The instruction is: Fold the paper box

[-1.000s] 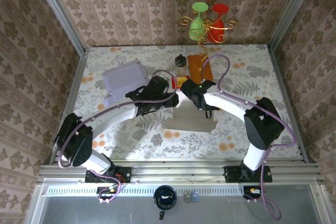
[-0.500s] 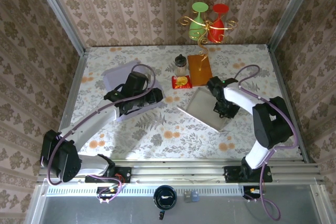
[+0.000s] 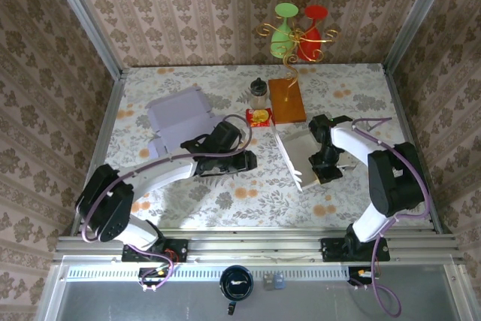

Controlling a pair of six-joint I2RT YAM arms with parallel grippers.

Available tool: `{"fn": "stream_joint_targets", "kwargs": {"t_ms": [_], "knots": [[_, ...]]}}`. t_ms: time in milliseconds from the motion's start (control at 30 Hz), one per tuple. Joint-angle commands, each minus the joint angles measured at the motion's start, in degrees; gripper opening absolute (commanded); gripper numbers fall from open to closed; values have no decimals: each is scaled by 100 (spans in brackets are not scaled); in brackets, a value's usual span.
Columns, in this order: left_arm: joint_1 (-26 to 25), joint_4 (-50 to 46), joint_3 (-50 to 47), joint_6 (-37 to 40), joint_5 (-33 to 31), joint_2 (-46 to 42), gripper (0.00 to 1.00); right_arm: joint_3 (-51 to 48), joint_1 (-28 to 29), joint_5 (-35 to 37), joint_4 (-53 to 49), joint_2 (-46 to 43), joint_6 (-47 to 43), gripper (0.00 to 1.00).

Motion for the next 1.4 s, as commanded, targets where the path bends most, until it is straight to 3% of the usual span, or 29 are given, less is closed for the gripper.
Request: {"fn": "stream_joint_targets", "kwargs": {"t_ms": [0,167,433,533,700,867,967,1167,1367], "knots": [[-95,466,112,-206,129,239,39,-394,160,-620,89,-71,1249,0],[-120,699,203,-181,191,534,39,-640,480,-943,672,-41,1778,0],[-120,1020,307,-80,216,753,39,-739,779,-795,814,-615,1775,37],[-119,1095,369,-46,195,769,39,-603,793,-420,541,-1147,1391,42],[-117,1088,510,-22,160,793,39,-318,795,174,462,-2104,269,43],[-115,1071,616,5,172,831,39,250,950,159,1423,-2678,-2750,45],[-113,1048,660,25,181,847,39,749,1229,-163,1194,-2688,-4089,54],[-120,1087,639,8,194,898,39,1476,1437,-755,733,-2123,-5032,56],[-113,1068,732,25,194,926,39,2063,1609,-694,448,-1299,-5310,50]]}}
